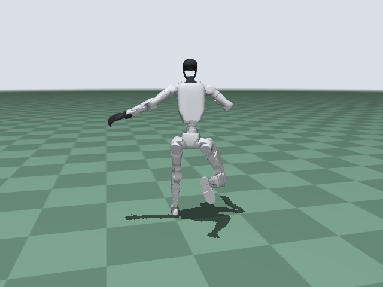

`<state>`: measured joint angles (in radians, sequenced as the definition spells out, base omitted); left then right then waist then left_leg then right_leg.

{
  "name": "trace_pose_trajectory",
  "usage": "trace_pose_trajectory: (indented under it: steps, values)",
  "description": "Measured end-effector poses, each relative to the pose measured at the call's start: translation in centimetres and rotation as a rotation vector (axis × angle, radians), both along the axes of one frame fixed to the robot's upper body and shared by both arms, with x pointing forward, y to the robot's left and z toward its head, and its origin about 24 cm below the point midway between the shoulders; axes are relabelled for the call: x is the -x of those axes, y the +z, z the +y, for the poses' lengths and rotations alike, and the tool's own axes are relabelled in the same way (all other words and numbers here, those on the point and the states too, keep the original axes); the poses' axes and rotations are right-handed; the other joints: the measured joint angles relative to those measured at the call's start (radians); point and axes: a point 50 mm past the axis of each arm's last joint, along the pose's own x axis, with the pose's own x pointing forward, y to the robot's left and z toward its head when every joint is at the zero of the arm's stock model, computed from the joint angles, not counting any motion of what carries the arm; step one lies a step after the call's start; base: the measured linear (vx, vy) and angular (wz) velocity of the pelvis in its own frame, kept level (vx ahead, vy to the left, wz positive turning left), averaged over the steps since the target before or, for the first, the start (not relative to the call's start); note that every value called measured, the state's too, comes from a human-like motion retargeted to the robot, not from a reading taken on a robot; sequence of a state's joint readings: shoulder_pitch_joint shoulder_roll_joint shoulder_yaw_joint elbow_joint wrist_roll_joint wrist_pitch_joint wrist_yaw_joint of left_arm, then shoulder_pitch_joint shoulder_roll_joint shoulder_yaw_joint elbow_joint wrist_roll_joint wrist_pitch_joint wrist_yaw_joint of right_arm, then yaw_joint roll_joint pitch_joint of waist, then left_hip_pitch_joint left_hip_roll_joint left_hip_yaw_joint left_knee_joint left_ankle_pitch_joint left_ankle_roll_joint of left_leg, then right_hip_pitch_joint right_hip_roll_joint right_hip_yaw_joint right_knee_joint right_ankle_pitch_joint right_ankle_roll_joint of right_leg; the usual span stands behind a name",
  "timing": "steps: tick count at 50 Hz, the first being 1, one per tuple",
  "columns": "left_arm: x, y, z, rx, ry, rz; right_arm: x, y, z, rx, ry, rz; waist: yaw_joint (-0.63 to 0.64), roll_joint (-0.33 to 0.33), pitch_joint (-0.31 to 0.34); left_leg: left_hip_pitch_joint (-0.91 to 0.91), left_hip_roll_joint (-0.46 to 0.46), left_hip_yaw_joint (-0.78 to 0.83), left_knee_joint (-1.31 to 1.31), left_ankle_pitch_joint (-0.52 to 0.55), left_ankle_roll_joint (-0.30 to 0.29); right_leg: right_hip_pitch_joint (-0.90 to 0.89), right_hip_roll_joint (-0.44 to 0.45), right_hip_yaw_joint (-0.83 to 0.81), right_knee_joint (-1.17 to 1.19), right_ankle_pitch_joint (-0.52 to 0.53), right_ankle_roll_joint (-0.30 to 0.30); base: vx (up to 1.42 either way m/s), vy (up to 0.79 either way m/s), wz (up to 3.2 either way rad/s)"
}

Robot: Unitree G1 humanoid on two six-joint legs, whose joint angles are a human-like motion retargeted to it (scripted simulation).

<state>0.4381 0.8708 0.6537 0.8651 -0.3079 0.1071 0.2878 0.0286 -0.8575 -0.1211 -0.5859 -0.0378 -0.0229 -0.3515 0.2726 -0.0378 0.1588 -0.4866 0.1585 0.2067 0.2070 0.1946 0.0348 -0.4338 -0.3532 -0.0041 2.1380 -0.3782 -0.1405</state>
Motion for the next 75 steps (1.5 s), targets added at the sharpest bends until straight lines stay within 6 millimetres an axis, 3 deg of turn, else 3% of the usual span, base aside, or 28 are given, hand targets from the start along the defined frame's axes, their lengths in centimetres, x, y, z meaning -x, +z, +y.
trace_pose_trajectory:
  steps: [2, 3, 5, 6, 8, 10, 12, 14, 15, 17, 20, 22, 25, 28, 34, 40, 45, 48, 51, 55, 60, 66, 70, 75]
  values:
    - [-3.1, -7.8, -4.5, 0.236, 0.066, -0.073, -1.4, -6.6, -0.8, -0.221, -0.125, 0.205, -0.066, -0.005, 0.082, -0.141, -0.057, -0.052, 0.400, -0.231, -0.078, -0.053, 0.022, -0.072, 0.005, -0.074, -0.009, 0.63, 0.37, 2.51]
    - [-5.7, -11.1, -7.6, 0.356, 0.040, -0.093, -2.7, -9.8, -0.3, -0.286, -0.179, 0.311, -0.055, -0.012, 0.120, -0.115, -0.080, -0.046, 0.417, -0.266, -0.063, -0.119, 0.056, -0.066, -0.026, -0.094, -0.030, 0.57, 0.25, 1.13]
    - [-10.4, -15.4, -14.0, 0.498, -0.159, -0.020, -4.5, -15.0, 1.6, -0.317, -0.217, 0.489, -0.054, -0.024, 0.144, -0.065, -0.130, -0.048, 0.372, -0.284, -0.039, -0.251, 0.125, -0.065, -0.167, -0.089, -0.026, 0.51, 0.18, 0.65]
    - [-12.2, -16.3, -16.7, 0.501, -0.331, 0.061, -4.7, -16.6, 2.6, -0.290, -0.202, 0.550, -0.059, -0.027, 0.137, -0.030, -0.151, -0.060, 0.313, -0.271, -0.030, -0.285, 0.160, -0.066, -0.293, -0.063, 0.000, 0.52, 0.14, 0.87]
    - [-14.7, -17.2, -21.5, 0.432, -0.700, 0.232, -4.3, -18.9, 4.1, -0.232, -0.146, 0.641, -0.089, -0.009, 0.112, 0.038, -0.182, -0.114, 0.203, -0.243, -0.035, -0.290, 0.222, -0.085, -0.603, -0.010, 0.057, 0.54, 0.11, 1.47]
    - [-15.6, -17.4, -25.0, 0.302, -1.012, 0.385, -2.9, -19.9, 4.4, -0.208, -0.077, 0.691, -0.171, 0.067, 0.091, 0.084, -0.184, -0.229, 0.189, -0.250, -0.107, -0.166, 0.270, -0.161, -1.007, 0.033, 0.094, 0.58, 0.07, 2.19]
    - [-17.3, -16.8, -27.3, 0.270, -1.114, 0.305, -2.4, -20.6, 4.8, -0.204, -0.065, 0.721, -0.167, 0.061, 0.095, 0.253, -0.211, -0.266, -0.027, -0.188, -0.081, -0.014, 0.307, -0.101, -1.456, 0.154, 0.149, 0.62, -0.01, 1.23]
    - [-18.5, -16.3, -28.7, 0.303, -1.089, 0.178, -1.9, -21.3, 4.8, -0.218, -0.094, 0.741, -0.202, 0.057, 0.104, 0.355, -0.250, -0.325, -0.089, -0.189, -0.078, 0.161, 0.303, -0.063, -1.812, 0.332, 0.201, 0.64, -0.05, 1.41]
    - [-19.1, -16.1, -29.3, 0.334, -1.058, 0.102, -1.8, -21.7, 4.9, -0.221, -0.115, 0.753, -0.213, 0.051, 0.108, 0.405, -0.269, -0.349, -0.118, -0.189, -0.063, 0.235, 0.295, -0.038, -1.935, 0.421, 0.226, 0.62, -0.09, 1.10]
    - [-19.8, -15.7, -30.0, 0.393, -1.045, 0.028, -1.3, -22.7, 4.9, -0.239, -0.149, 0.784, -0.205, 0.039, 0.103, 0.450, -0.283, -0.364, -0.073, -0.237, -0.068, 0.314, 0.285, -0.047, -1.957, 0.445, 0.284, 0.55, -0.11, 0.66]
    - [-22.1, -14.4, -29.9, 0.449, -1.068, -0.066, -2.0, -25.0, 5.0, -0.159, -0.197, 0.893, -0.181, 0.031, 0.080, 0.479, -0.282, -0.376, -0.063, -0.245, -0.023, 0.384, 0.289, -0.065, -2.008, 0.440, 0.292, 0.42, -0.15, 0.14]
    - [-22.7, -13.7, -29.3, 0.409, -1.167, -0.030, -2.1, -26.5, 4.3, -0.144, -0.227, 0.958, -0.158, 0.011, 0.074, 0.446, -0.285, -0.340, 0.076, -0.318, -0.060, 0.374, 0.286, -0.077, -1.917, 0.387, 0.357, 0.40, -0.15, -0.11]
    - [-23.1, -12.7, -28.4, 0.349, -1.170, -0.067, -1.4, -28.9, 3.4, -0.138, -0.302, 1.073, -0.132, -0.004, 0.055, 0.441, -0.277, -0.327, 0.113, -0.360, -0.056, 0.403, 0.298, -0.061, -1.942, 0.378, 0.371, 0.34, -0.11, -0.25]
    - [-22.9, -12.8, -27.9, 0.396, -1.100, -0.150, -0.1, -31.1, 2.5, -0.198, -0.309, 1.194, -0.111, -0.006, 0.030, 0.478, -0.266, -0.363, 0.031, -0.391, -0.058, 0.443, 0.320, -0.058, -1.995, 0.375, 0.390, 0.30, -0.04, -0.12]
    - [-18.7, -16.9, -27.1, 0.638, -0.863, -0.067, 5.0, -35.5, -0.6, -0.332, -0.540, 1.455, -0.141, 0.002, -0.021, 0.530, -0.244, -0.383, -0.071, -0.374, -0.048, 0.498, 0.340, -0.076, -2.090, 0.390, 0.395, 0.23, 0.00, 0.06]
    - [-12.5, -20.7, -27.2, 0.841, -0.583, 0.076, 9.4, -37.3, -2.1, -0.295, -0.650, 1.613, -0.170, 0.025, -0.026, 0.568, -0.238, -0.373, -0.103, -0.366, -0.057, 0.519, 0.346, -0.065, -2.089, 0.372, 0.355, 0.17, 0.04, -0.10]
    - [-8.5, -21.9, -27.7, 0.873, -0.570, 0.247, 11.9, -37.9, -1.8, -0.581, -0.697, 1.626, -0.207, 0.041, -0.035, 0.574, -0.245, -0.367, -0.086, -0.372, -0.066, 0.541, 0.338, -0.083, -2.091, 0.357, 0.352, 0.14, 0.05, 0.14]
    - [-7.5, -22.1, -28.1, 0.922, -0.543, 0.216, 12.3, -37.8, -1.3, -0.767, -0.697, 1.590, -0.209, 0.047, -0.042, 0.570, -0.251, -0.344, -0.070, -0.370, -0.073, 0.542, 0.330, -0.082, -2.082, 0.348, 0.351, 0.10, 0.04, -0.03]
    - [-7.4, -21.9, -28.2, 0.942, -0.518, 0.134, 11.9, -37.6, -0.8, -0.818, -0.678, 1.547, -0.200, 0.052, -0.048, 0.575, -0.252, -0.326, -0.066, -0.378, -0.081, 0.543, 0.329, -0.068, -2.074, 0.337, 0.348, 0.08, 0.03, -0.20]
    - [-7.8, -21.1, -27.4, 0.853, -0.597, 0.119, 10.4, -37.1, -0.6, -0.638, -0.639, 1.529, -0.185, 0.055, -0.067, 0.596, -0.241, -0.307, -0.090, -0.403, -0.084, 0.527, 0.338, -0.048, -2.043, 0.311, 0.359, 0.05, 0.02, -0.33]
    - [-8.5, -20.4, -26.5, 0.618, -0.952, 0.386, 8.6, -36.5, -0.9, -0.261, -0.574, 1.501, -0.195, 0.060, -0.093, 0.620, -0.229, -0.316, -0.127, -0.414, -0.086, 0.543, 0.350, -0.036, -2.071, 0.312, 0.350, 0.00, 0.00, 0.00]
    - [-10.2, -20.4, -25.7, 0.596, -1.141, 0.552, 6.8, -35.9, -1.1, -0.125, -0.426, 1.528, -0.209, 0.040, -0.111, 0.614, -0.227, -0.331, -0.144, -0.412, -0.093, 0.515, 0.349, -0.049, -2.040, 0.295, 0.344, 0.00, 0.00, 0.00]
    - [-12.7, -18.7, -23.5, 0.513, -1.161, 0.477, 5.3, -34.4, -2.7, 0.003, -0.352, 1.484, -0.211, 0.028, -0.110, 0.606, -0.227, -0.334, -0.150, -0.407, -0.099, 0.500, 0.348, -0.052, -2.028, 0.296, 0.350, 0.00, 0.00, 0.00]
    - [-15.3, -15.3, -20.0, 0.269, -1.256, 0.470, 4.7, -31.9, -6.5, 0.091, -0.421, 1.373, -0.197, 0.024, -0.101, 0.607, -0.224, -0.324, -0.155, -0.404, -0.105, 0.500, 0.351, -0.044, -2.038, 0.304, 0.360, 0.00, 0.00, 0.00]
